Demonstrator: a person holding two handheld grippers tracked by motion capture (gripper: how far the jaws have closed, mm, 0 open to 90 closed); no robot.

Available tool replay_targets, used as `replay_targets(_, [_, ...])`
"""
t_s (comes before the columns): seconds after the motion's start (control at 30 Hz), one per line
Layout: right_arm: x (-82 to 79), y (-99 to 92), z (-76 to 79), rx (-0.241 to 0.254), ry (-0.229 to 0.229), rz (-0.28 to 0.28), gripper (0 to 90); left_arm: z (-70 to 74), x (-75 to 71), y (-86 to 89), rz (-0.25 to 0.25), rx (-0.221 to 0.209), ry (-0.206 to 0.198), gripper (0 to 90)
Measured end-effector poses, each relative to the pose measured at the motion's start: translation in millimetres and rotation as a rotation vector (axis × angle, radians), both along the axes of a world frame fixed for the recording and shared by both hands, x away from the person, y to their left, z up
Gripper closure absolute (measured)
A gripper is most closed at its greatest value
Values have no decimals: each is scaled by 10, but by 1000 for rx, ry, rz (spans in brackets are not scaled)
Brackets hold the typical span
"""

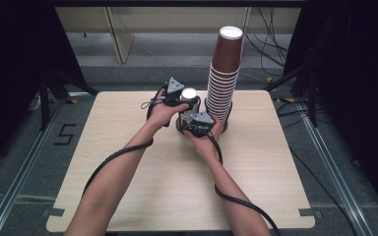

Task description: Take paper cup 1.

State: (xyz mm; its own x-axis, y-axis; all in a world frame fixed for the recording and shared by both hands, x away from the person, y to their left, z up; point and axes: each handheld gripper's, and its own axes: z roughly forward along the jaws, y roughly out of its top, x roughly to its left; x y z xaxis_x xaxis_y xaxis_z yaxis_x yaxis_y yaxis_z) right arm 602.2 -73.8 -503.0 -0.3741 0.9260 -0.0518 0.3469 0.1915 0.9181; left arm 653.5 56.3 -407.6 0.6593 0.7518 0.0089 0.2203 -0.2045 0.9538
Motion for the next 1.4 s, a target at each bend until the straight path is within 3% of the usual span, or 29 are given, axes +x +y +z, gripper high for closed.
replay_targets(0.1, [12, 6, -12, 15, -16, -2, 308, 69, -11, 9, 1, -16, -12, 343])
replay_targets(0.13, [-10, 20, -8, 35, 18, -10, 306, 89, -12, 14, 1, -17, -16, 343])
replay_targets(0.17, [2, 5, -6, 4, 3, 1, 304, 103, -14, 18, 0, -17, -20, 343])
replay_targets(0.23, [15, 6, -14, 5, -15, -3, 301, 139, -21, 27, 2, -23, -24, 343])
replay_targets(0.27, [8, 1, -5, 6, 2, -2, 300, 162, -24, 31, 2, -31, -27, 343])
replay_targets(0.3, [16, 5, -10, 12, -20, -15, 295, 181, -26, 36, 4, -32, -32, 343])
replay_targets(0.43, [0, -5, 33, 3, 0, 17, 246, 245, -38, 42, 5, -46, -41, 343])
replay_targets(0.47, [-8, 12, 34, 44, 13, 22, 238, 261, -42, 45, 7, -48, -43, 344])
replay_targets(0.57, [-7, -7, 39, 11, 2, 16, 226, 314, -67, 52, 15, -62, -51, 344])
replay_targets(1.0, [-143, -35, 70, 45, 32, 24, 217, 537, -181, 140, 17, -111, -83, 344])
replay_targets(1.07, [-174, -45, 72, 29, 39, 25, 218, 562, -201, 151, 18, -116, -88, 345])
replay_targets(1.23, [-231, -70, 93, 27, -5, 38, 219, 624, -262, 200, 17, -133, -95, 345])
replay_targets(1.27, [-245, -94, 110, 5, -3, 45, 219, 631, -275, 206, 17, -135, -96, 345])
replay_targets(1.33, [-274, -107, 122, 19, -1, 38, 219, 644, -306, 229, 16, -140, -97, 345])
replay_targets(1.37, [-275, -125, 121, 9, -22, 38, 219, 649, -322, 241, 17, -140, -99, 345])
replay_targets(1.4, [-293, -150, 141, 1, -6, 41, 219, 652, -335, 256, 18, -139, -101, 345])
